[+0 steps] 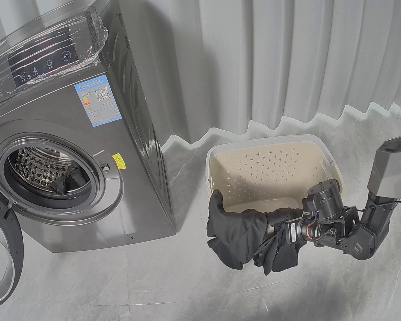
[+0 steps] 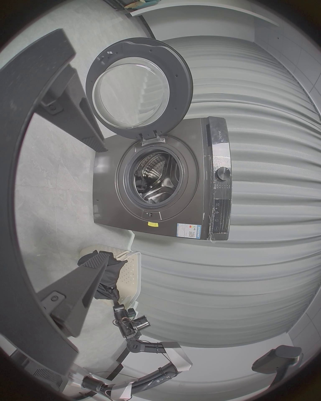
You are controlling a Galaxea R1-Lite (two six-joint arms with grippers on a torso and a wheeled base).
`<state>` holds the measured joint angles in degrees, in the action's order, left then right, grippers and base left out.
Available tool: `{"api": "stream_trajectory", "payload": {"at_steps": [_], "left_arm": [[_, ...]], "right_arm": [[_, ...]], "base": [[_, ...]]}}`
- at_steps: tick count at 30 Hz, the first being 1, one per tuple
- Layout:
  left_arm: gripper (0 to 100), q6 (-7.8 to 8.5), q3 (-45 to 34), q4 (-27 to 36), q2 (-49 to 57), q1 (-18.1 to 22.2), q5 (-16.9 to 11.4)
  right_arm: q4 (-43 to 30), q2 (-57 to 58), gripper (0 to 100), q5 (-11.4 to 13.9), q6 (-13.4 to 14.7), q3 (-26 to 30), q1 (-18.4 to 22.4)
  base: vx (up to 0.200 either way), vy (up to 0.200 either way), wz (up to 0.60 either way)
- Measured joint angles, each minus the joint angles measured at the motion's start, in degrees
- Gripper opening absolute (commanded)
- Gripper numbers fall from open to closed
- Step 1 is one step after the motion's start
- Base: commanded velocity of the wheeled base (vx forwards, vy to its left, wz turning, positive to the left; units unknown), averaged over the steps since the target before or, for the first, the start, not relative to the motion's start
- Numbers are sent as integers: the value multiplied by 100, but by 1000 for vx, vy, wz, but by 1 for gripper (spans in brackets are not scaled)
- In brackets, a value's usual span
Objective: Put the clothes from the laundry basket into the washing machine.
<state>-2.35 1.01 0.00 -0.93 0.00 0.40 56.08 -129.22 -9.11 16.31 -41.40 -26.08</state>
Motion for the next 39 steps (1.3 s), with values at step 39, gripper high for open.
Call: {"api": "stream_trajectory", "payload": {"at_steps": [39], "left_arm": [[100, -24, 0, 10, 0, 0, -9]], "right_arm": [[282, 4339, 0, 163, -813, 1150, -844]], "base": [[0, 0, 0]]}}
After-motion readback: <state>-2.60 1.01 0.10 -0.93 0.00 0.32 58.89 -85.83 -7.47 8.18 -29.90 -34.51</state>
